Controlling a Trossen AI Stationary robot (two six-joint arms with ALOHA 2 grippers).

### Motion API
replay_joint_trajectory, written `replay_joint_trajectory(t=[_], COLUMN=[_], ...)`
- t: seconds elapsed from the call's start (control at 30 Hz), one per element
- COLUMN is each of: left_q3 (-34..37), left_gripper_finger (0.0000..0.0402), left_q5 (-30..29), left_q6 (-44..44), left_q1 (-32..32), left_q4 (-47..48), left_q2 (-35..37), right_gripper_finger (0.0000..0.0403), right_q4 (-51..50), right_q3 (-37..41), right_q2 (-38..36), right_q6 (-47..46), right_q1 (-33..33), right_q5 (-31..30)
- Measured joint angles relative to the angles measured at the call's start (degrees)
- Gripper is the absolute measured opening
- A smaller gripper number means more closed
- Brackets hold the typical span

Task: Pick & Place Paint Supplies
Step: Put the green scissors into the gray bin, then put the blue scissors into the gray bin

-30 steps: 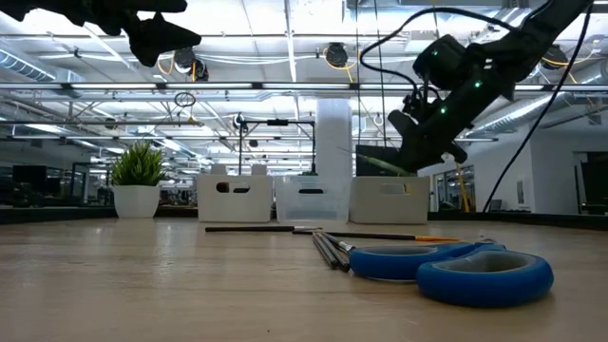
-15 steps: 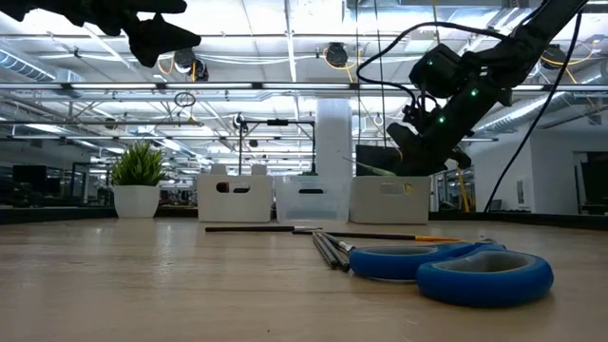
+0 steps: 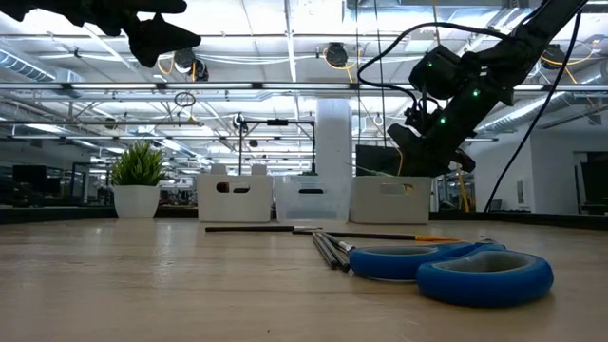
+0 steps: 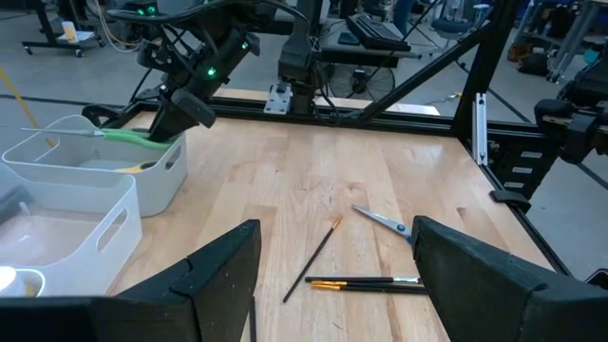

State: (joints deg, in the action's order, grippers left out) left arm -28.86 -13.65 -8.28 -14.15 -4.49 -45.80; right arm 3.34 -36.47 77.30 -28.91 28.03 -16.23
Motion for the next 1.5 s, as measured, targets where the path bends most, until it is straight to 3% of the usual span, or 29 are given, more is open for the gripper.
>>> replay_joint_trajectory(t=[0.27,0.7,0.8,0.97,1.2,1.4,1.5], left_q3=[0.0,0.0,0.0,0.0,0.0,0.0,0.0], left_gripper_finger=[0.0285,0.0285,0.0285,0.0285,0.0285,0.0285,0.0285], left_q5=[0.0,0.0,0.0,0.0,0.0,0.0,0.0], left_q6=[0.0,-0.2,-0.2,0.1,-3.1,-2.7,-2.5], left_q1=[0.0,0.0,0.0,0.0,0.0,0.0,0.0], left_q4=[0.0,0.0,0.0,0.0,0.0,0.0,0.0], left_q2=[0.0,0.0,0.0,0.0,0.0,0.0,0.0], right_gripper_finger=[0.0084,0.0162,0.0168,0.0164,0.0160,0.0157,0.0157], right_q4=[-0.1,0.5,4.5,17.3,33.9,34.3,33.7], right_q3=[0.0,0.0,0.0,0.0,0.0,0.0,0.0], right_q2=[0.0,0.0,-0.1,-1.5,-2.1,-2.0,0.2], right_q6=[-0.5,-2.5,-1.6,-0.9,4.6,15.5,19.6], right_q1=[0.0,0.0,0.0,-1.9,-13.1,-30.2,-40.2], right_q5=[0.0,0.1,4.2,16.9,29.8,28.6,22.0])
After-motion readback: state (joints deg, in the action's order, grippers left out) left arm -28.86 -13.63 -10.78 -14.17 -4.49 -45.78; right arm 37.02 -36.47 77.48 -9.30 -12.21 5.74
